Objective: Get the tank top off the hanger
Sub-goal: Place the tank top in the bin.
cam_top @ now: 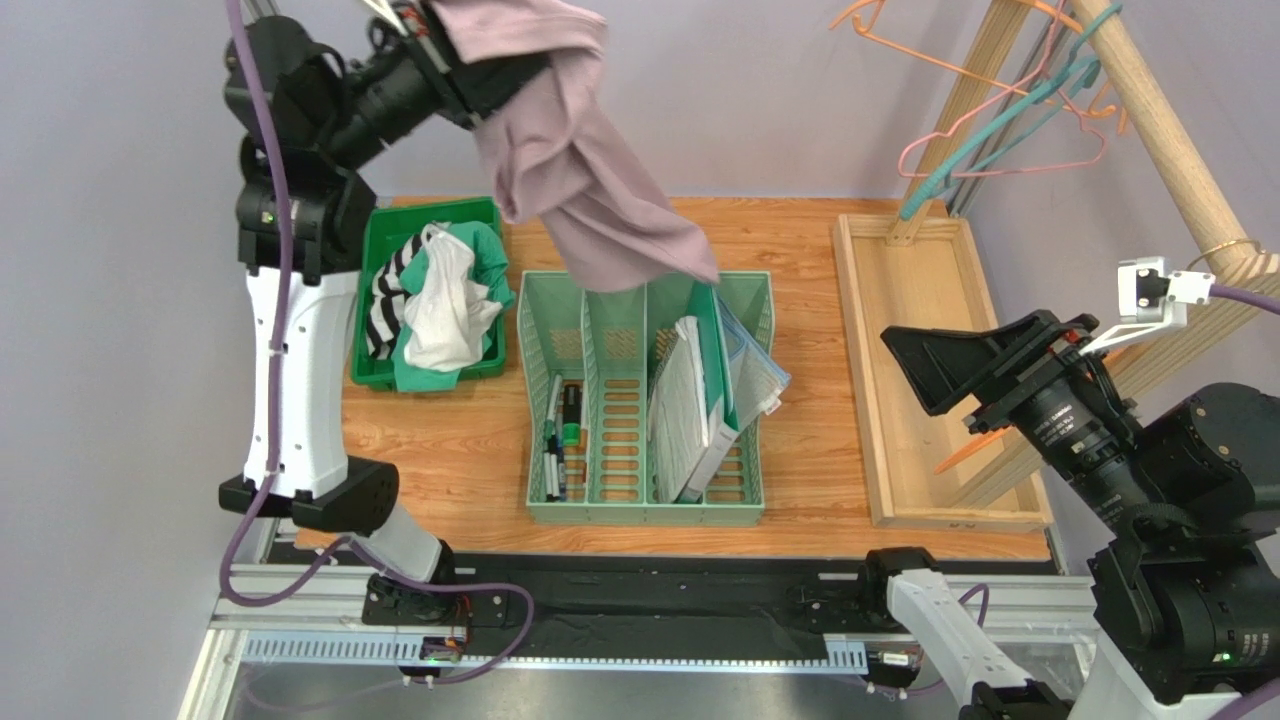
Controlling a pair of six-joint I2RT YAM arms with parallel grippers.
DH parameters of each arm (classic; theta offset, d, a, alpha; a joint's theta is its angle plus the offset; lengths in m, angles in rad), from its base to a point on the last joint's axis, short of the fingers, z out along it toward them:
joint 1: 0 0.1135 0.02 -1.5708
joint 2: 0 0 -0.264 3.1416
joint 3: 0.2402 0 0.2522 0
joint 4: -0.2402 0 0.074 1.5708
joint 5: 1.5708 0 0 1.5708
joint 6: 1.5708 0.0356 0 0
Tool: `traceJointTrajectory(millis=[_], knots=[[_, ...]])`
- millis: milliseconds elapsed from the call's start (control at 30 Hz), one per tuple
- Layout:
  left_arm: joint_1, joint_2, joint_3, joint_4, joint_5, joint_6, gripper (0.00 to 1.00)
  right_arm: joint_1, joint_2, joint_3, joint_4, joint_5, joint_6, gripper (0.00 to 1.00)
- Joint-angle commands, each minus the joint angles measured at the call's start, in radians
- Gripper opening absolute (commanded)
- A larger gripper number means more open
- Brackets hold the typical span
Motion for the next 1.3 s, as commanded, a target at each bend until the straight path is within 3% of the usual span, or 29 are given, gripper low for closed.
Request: traceJointTrajectory(millis=[0,67,167,300,633,767,833,967,1000,1067,1167,1267], knots=[[0.278,0.037,0.019,0.084,0.108,-0.196,0.00,0.007,0.032,0.001,-0.017,-0.048,-0.030,0.76],[0.404,0.086,0.010,0.125,0.151,-0.290,0.00,0.006,0.046,0.001,-0.017,-0.060,-0.030,0.76],[0.481,0.132,0.010,0.069,0.159,-0.370,0.00,0.006,0.058,-0.004,-0.017,-0.071,-0.033,0.76],[0.497,0.157,0.031,-0.072,0.048,-0.330,0.00,0.006,0.072,-0.030,-0.012,-0.074,-0.033,0.76],[0.511,0.188,-0.177,-0.256,-0.261,-0.160,0.00,0.006,0.084,-0.080,-0.001,-0.099,-0.028,0.76],[0.514,0.125,-0.399,-0.310,-0.495,-0.132,0.00,0.007,0.084,-0.086,-0.003,-0.105,-0.031,0.76],[0.514,0.100,-0.462,-0.336,-0.525,-0.126,0.01,0.006,0.084,-0.093,-0.004,-0.105,-0.036,0.76],[0.515,0.062,-0.660,-0.345,-0.499,-0.129,0.21,0.010,0.083,-0.109,-0.003,-0.102,-0.037,0.76],[0.518,0.053,-0.685,-0.344,-0.476,-0.131,0.35,0.010,0.081,-0.113,-0.001,-0.100,-0.037,0.76],[0.535,0.028,-0.725,-0.344,-0.400,-0.135,0.44,0.013,0.078,-0.116,-0.003,-0.097,-0.044,0.76],[0.538,-0.025,-0.753,-0.321,-0.314,-0.135,0.86,0.016,0.072,-0.125,-0.001,-0.094,-0.045,0.76],[0.544,-0.059,-0.731,-0.327,-0.270,-0.140,0.91,0.022,0.064,-0.139,0.002,-0.088,-0.045,0.77]])
